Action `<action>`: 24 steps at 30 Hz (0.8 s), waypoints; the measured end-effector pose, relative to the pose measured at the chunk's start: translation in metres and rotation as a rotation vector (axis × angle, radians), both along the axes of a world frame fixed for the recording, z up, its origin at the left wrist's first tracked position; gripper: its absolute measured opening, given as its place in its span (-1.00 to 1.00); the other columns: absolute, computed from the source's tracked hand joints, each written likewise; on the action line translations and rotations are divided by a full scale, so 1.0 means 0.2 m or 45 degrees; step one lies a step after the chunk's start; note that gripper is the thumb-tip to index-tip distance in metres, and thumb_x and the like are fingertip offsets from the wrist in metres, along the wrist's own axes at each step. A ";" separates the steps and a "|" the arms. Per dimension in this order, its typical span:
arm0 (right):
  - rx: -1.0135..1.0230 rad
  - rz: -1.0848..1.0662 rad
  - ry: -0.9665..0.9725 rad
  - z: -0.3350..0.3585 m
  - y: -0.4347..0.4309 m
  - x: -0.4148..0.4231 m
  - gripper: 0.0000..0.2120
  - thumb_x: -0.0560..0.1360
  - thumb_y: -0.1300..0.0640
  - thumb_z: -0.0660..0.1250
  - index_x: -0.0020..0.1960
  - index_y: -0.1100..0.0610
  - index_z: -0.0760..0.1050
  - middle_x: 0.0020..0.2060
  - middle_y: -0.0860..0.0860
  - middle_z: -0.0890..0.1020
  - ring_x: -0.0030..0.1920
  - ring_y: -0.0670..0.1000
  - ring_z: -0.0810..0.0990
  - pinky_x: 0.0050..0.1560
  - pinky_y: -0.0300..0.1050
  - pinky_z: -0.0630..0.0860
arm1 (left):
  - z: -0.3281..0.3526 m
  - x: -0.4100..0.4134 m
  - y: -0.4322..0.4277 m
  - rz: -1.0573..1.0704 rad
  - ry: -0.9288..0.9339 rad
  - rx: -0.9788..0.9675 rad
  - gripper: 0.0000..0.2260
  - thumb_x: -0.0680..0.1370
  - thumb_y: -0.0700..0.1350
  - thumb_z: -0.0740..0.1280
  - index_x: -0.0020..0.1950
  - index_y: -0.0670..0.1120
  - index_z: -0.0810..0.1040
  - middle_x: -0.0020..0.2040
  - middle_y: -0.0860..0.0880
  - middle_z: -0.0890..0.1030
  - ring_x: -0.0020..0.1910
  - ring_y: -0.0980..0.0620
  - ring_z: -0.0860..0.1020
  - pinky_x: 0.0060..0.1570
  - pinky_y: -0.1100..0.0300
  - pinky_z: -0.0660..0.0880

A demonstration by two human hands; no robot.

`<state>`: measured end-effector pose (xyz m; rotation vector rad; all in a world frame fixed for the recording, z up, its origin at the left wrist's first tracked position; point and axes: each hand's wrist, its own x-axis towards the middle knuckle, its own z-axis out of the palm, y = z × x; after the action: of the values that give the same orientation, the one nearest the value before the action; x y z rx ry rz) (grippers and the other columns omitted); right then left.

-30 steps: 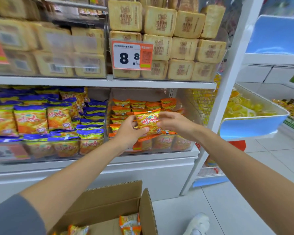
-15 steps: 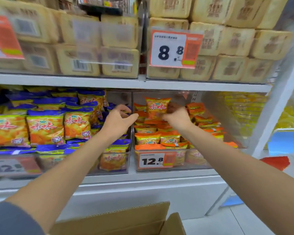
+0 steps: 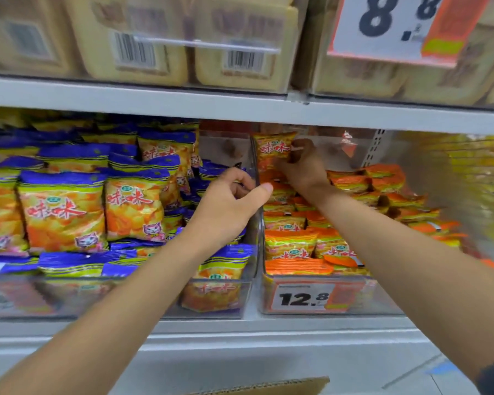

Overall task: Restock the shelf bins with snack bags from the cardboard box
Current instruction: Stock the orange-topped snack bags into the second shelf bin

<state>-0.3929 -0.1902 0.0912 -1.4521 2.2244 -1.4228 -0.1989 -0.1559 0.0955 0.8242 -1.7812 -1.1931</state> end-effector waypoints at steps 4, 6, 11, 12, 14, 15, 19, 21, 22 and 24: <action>0.079 -0.020 0.020 0.00 -0.01 -0.01 -0.58 0.50 0.04 0.42 0.26 0.19 0.42 0.12 0.08 0.58 0.14 0.08 0.55 -0.05 -0.22 0.37 | 0.00 0.01 0.00 -0.018 -0.024 -0.033 -0.81 0.54 -0.03 0.36 -0.18 -0.06 0.42 -0.52 0.12 0.40 -0.56 0.22 0.32 -0.50 0.41 0.26; 0.055 -0.017 -0.030 0.01 0.00 0.00 -0.55 0.47 0.04 0.44 0.28 0.18 0.43 0.11 0.04 0.56 0.12 0.04 0.53 0.00 -0.18 0.43 | 0.00 0.01 0.00 -0.020 -0.042 -0.046 -0.81 0.54 -0.01 0.36 -0.17 -0.06 0.43 -0.51 0.12 0.41 -0.53 0.22 0.34 -0.47 0.40 0.29; 0.011 -0.063 -0.013 0.00 0.02 0.00 -0.58 0.46 0.02 0.46 0.21 0.18 0.44 0.06 0.04 0.58 0.08 0.05 0.56 -0.03 -0.16 0.45 | -0.01 0.02 0.00 -0.032 -0.028 -0.042 -0.81 0.54 -0.01 0.36 -0.16 -0.08 0.43 -0.47 0.10 0.41 -0.50 0.21 0.33 -0.44 0.38 0.30; 0.041 -0.066 -0.001 0.00 0.02 0.00 -0.59 0.47 0.00 0.45 0.21 0.18 0.45 0.09 0.06 0.59 0.09 0.06 0.56 -0.02 -0.15 0.46 | -0.01 0.02 0.00 -0.033 -0.025 -0.042 -0.81 0.54 -0.02 0.36 -0.15 -0.09 0.44 -0.45 0.08 0.41 -0.49 0.20 0.33 -0.44 0.37 0.30; 0.095 -0.059 0.008 0.02 0.02 0.01 -0.58 0.48 -0.01 0.43 0.24 0.17 0.45 0.13 0.07 0.59 0.08 0.05 0.57 -0.01 -0.13 0.48 | 0.00 0.02 0.00 -0.030 -0.021 -0.037 -0.81 0.54 -0.02 0.36 -0.15 -0.09 0.44 -0.42 0.05 0.41 -0.48 0.18 0.33 -0.44 0.36 0.31; 0.115 -0.047 -0.001 0.02 0.02 0.01 -0.59 0.49 -0.01 0.42 0.25 0.16 0.44 0.12 0.07 0.59 0.01 0.00 0.57 -0.04 -0.14 0.48 | 0.00 0.02 0.00 -0.029 -0.021 -0.035 -0.81 0.54 -0.02 0.36 -0.15 -0.09 0.44 -0.42 0.04 0.41 -0.48 0.18 0.33 -0.44 0.36 0.31; 0.110 -0.017 -0.079 0.03 0.02 0.01 -0.60 0.50 0.02 0.40 0.27 0.16 0.45 -0.03 -0.01 0.54 -0.25 -0.17 0.49 -0.18 -0.23 0.44 | 0.00 0.02 0.01 -0.030 -0.029 -0.035 -0.81 0.54 -0.01 0.36 -0.15 -0.08 0.44 -0.38 0.00 0.42 -0.49 0.20 0.32 -0.45 0.38 0.30; 0.096 -0.019 -0.052 0.03 0.03 0.02 -0.58 0.49 0.00 0.41 0.28 0.16 0.46 0.00 -0.03 0.55 -0.13 -0.10 0.51 -0.08 -0.19 0.46 | 0.00 0.02 0.01 -0.026 -0.033 -0.038 -0.81 0.54 -0.01 0.36 -0.15 -0.08 0.44 -0.37 -0.01 0.42 -0.48 0.19 0.33 -0.45 0.38 0.31; 0.081 -0.016 -0.047 0.03 0.03 0.02 -0.57 0.49 0.00 0.42 0.28 0.16 0.46 0.00 -0.04 0.54 -0.06 -0.07 0.51 -0.06 -0.18 0.46 | 0.00 0.02 0.00 -0.023 -0.038 -0.042 -0.81 0.54 -0.01 0.36 -0.15 -0.08 0.44 -0.37 -0.01 0.43 -0.47 0.19 0.34 -0.44 0.38 0.32; 0.056 -0.021 -0.032 0.01 0.04 0.02 -0.56 0.47 0.00 0.43 0.28 0.16 0.47 0.05 -0.02 0.56 0.05 -0.02 0.54 -0.01 -0.16 0.48 | 0.00 0.02 0.00 -0.018 -0.044 -0.042 -0.81 0.55 -0.01 0.36 -0.16 -0.07 0.44 -0.38 0.01 0.44 -0.46 0.19 0.36 -0.42 0.38 0.33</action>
<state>-0.3890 -0.1821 0.0940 -1.3974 2.2432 -1.3807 -0.1949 -0.1550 0.0953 0.8188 -1.8330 -1.1618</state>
